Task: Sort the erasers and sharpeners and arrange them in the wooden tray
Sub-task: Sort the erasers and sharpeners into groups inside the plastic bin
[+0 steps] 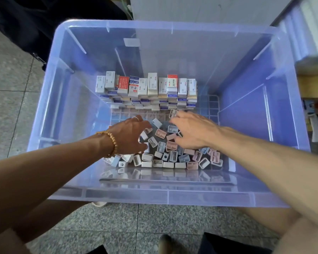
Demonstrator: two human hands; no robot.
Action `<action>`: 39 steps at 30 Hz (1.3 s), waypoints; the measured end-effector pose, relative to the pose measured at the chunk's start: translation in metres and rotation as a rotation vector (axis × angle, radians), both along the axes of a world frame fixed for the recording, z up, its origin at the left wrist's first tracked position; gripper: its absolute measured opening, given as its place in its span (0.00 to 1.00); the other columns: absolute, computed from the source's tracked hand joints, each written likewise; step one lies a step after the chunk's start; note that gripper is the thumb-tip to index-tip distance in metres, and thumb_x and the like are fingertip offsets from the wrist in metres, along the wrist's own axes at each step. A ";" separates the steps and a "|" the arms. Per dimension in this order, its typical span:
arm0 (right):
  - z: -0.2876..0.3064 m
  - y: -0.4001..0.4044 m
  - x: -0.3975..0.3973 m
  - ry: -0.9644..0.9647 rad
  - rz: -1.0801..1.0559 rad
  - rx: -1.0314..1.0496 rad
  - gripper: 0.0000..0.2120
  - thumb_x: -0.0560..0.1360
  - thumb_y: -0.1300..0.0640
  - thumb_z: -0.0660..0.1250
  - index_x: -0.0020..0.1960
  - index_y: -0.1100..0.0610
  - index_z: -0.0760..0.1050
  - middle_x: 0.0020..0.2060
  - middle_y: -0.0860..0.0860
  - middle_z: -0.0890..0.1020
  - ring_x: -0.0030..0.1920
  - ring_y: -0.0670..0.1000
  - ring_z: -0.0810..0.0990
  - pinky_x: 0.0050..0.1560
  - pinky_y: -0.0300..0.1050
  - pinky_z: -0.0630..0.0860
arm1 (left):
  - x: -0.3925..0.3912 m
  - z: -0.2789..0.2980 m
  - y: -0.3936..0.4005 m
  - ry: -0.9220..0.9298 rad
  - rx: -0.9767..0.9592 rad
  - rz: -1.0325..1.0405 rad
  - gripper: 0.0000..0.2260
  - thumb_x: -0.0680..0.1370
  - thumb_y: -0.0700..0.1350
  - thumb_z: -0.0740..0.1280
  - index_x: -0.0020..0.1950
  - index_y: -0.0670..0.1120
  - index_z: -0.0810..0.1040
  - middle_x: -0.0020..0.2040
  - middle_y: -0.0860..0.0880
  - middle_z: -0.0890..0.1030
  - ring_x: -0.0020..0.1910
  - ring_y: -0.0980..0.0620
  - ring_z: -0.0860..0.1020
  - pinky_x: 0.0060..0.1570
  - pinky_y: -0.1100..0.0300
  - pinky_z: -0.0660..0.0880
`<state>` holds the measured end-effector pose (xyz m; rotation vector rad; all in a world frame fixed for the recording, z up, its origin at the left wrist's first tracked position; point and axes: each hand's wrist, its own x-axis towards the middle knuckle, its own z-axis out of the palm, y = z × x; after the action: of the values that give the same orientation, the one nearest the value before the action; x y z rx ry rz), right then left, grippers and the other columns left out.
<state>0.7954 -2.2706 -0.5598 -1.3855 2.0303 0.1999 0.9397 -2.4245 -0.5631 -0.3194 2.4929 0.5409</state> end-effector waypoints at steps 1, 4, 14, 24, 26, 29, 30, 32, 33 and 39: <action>-0.001 -0.003 -0.001 0.009 -0.006 -0.026 0.29 0.76 0.51 0.67 0.74 0.58 0.65 0.66 0.56 0.69 0.63 0.56 0.72 0.64 0.55 0.74 | -0.003 -0.001 -0.002 0.034 -0.011 0.007 0.27 0.76 0.52 0.69 0.73 0.51 0.67 0.67 0.48 0.70 0.62 0.46 0.74 0.54 0.55 0.74; -0.006 -0.009 0.000 0.003 0.004 -0.011 0.36 0.75 0.51 0.69 0.78 0.55 0.59 0.71 0.56 0.65 0.67 0.58 0.69 0.67 0.56 0.70 | -0.013 -0.009 -0.002 0.061 -0.047 -0.016 0.34 0.75 0.54 0.70 0.77 0.52 0.60 0.69 0.46 0.67 0.67 0.44 0.69 0.59 0.51 0.75; -0.006 -0.011 -0.002 -0.045 0.010 -0.088 0.28 0.76 0.56 0.66 0.75 0.55 0.64 0.59 0.55 0.72 0.60 0.55 0.73 0.60 0.49 0.73 | -0.006 -0.006 0.007 -0.032 0.000 -0.097 0.30 0.76 0.56 0.68 0.76 0.53 0.63 0.67 0.48 0.69 0.63 0.46 0.72 0.57 0.50 0.75; -0.012 -0.033 0.021 -0.016 0.244 -0.054 0.27 0.75 0.53 0.67 0.72 0.57 0.67 0.67 0.58 0.67 0.66 0.59 0.71 0.61 0.51 0.73 | 0.013 -0.008 -0.010 -0.122 -0.145 0.235 0.33 0.72 0.57 0.72 0.73 0.48 0.65 0.64 0.43 0.69 0.63 0.42 0.67 0.59 0.46 0.73; -0.007 -0.028 0.018 -0.041 0.231 -0.051 0.30 0.75 0.52 0.68 0.75 0.54 0.65 0.70 0.58 0.67 0.68 0.59 0.69 0.66 0.54 0.71 | 0.012 -0.011 -0.011 -0.131 -0.109 0.230 0.33 0.71 0.58 0.72 0.73 0.49 0.66 0.64 0.43 0.70 0.63 0.43 0.68 0.59 0.46 0.74; -0.006 -0.016 0.006 0.038 0.145 -0.024 0.30 0.76 0.48 0.67 0.75 0.56 0.65 0.72 0.59 0.66 0.68 0.59 0.69 0.68 0.57 0.70 | 0.012 -0.016 -0.011 -0.139 -0.036 0.233 0.31 0.71 0.58 0.72 0.71 0.51 0.69 0.58 0.45 0.71 0.59 0.45 0.70 0.58 0.49 0.75; -0.006 -0.012 0.001 0.070 0.110 0.015 0.30 0.76 0.49 0.68 0.74 0.57 0.65 0.72 0.59 0.65 0.68 0.60 0.69 0.68 0.58 0.69 | 0.012 -0.017 -0.011 -0.133 -0.018 0.226 0.30 0.71 0.57 0.72 0.70 0.51 0.70 0.55 0.47 0.71 0.56 0.46 0.72 0.56 0.51 0.75; -0.006 -0.006 -0.005 0.075 0.016 0.106 0.29 0.76 0.51 0.68 0.73 0.59 0.66 0.73 0.60 0.64 0.69 0.63 0.67 0.70 0.59 0.68 | 0.010 -0.018 -0.008 -0.123 0.042 0.222 0.28 0.70 0.56 0.74 0.68 0.52 0.72 0.51 0.50 0.71 0.50 0.49 0.73 0.50 0.58 0.73; -0.007 -0.004 -0.007 0.052 -0.026 0.145 0.28 0.76 0.51 0.68 0.72 0.59 0.66 0.73 0.61 0.63 0.71 0.64 0.66 0.71 0.58 0.66 | 0.009 -0.018 -0.005 -0.125 0.080 0.220 0.28 0.70 0.55 0.74 0.68 0.53 0.72 0.52 0.51 0.72 0.49 0.50 0.73 0.49 0.59 0.72; -0.011 -0.004 -0.007 -0.079 -0.081 0.152 0.17 0.77 0.50 0.66 0.60 0.60 0.74 0.53 0.55 0.75 0.56 0.56 0.76 0.50 0.46 0.71 | 0.004 -0.015 -0.003 -0.179 0.135 0.178 0.32 0.72 0.57 0.74 0.73 0.52 0.68 0.63 0.46 0.74 0.59 0.48 0.75 0.55 0.57 0.73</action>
<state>0.7881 -2.2749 -0.5709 -1.1974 1.9587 0.2544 0.9438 -2.4271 -0.5783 -0.5159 2.2556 0.7165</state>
